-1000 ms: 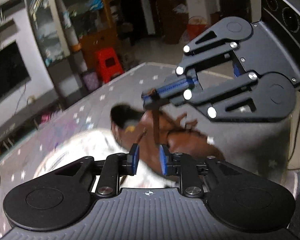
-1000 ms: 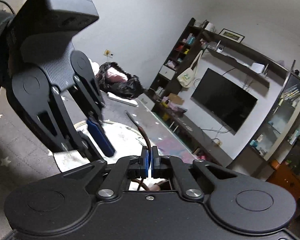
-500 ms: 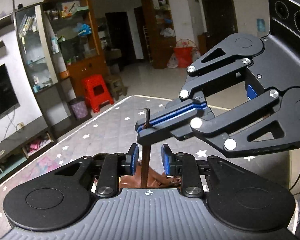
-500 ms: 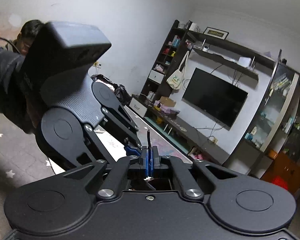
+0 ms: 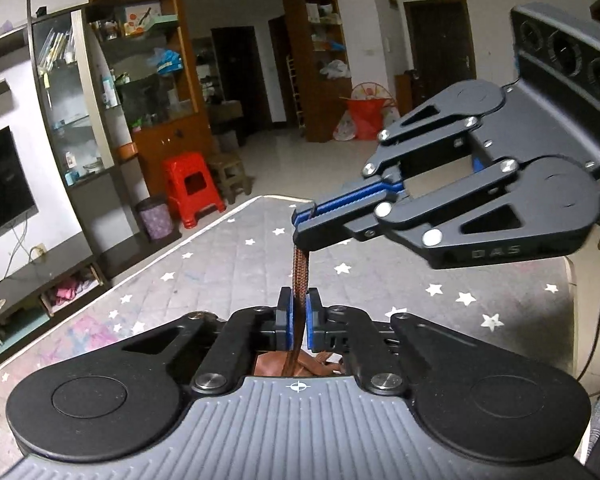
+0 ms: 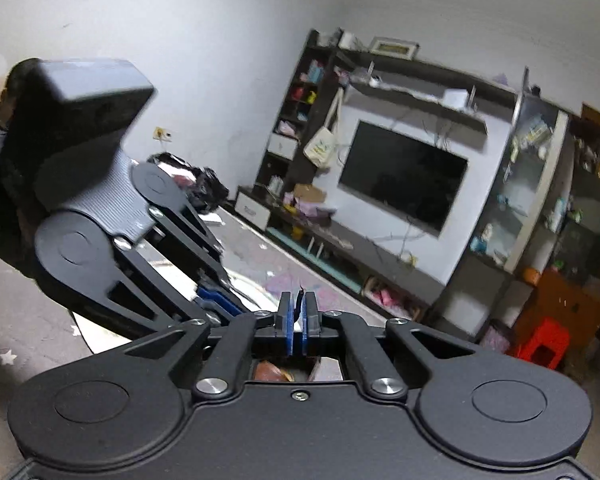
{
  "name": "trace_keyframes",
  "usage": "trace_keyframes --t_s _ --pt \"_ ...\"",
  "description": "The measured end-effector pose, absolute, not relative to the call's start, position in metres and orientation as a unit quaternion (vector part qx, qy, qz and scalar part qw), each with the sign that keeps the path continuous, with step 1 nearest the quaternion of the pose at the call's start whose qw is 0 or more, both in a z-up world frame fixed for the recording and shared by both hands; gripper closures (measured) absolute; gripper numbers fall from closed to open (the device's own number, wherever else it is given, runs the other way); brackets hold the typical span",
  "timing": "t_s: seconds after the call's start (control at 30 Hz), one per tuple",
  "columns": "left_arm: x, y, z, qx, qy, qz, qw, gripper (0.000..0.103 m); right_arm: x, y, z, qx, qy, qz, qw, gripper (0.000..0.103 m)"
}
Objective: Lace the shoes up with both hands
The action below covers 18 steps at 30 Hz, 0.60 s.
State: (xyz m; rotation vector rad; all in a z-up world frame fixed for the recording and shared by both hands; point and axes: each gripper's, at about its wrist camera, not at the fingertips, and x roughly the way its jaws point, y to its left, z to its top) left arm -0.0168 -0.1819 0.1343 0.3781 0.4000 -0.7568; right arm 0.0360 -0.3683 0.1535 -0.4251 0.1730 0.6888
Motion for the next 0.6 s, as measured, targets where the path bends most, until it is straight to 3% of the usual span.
trace_keyframes --t_s 0.2,0.6 --pt "-0.025 -0.176 0.131 0.194 0.211 -0.357 0.889 0.097 0.043 -0.364 0.136 -0.202 0.107 0.339 0.913 0.099" --pt "-0.018 -0.165 0.111 0.22 0.264 -0.327 0.88 0.097 0.051 -0.37 0.115 -0.119 0.175 0.354 0.911 0.085"
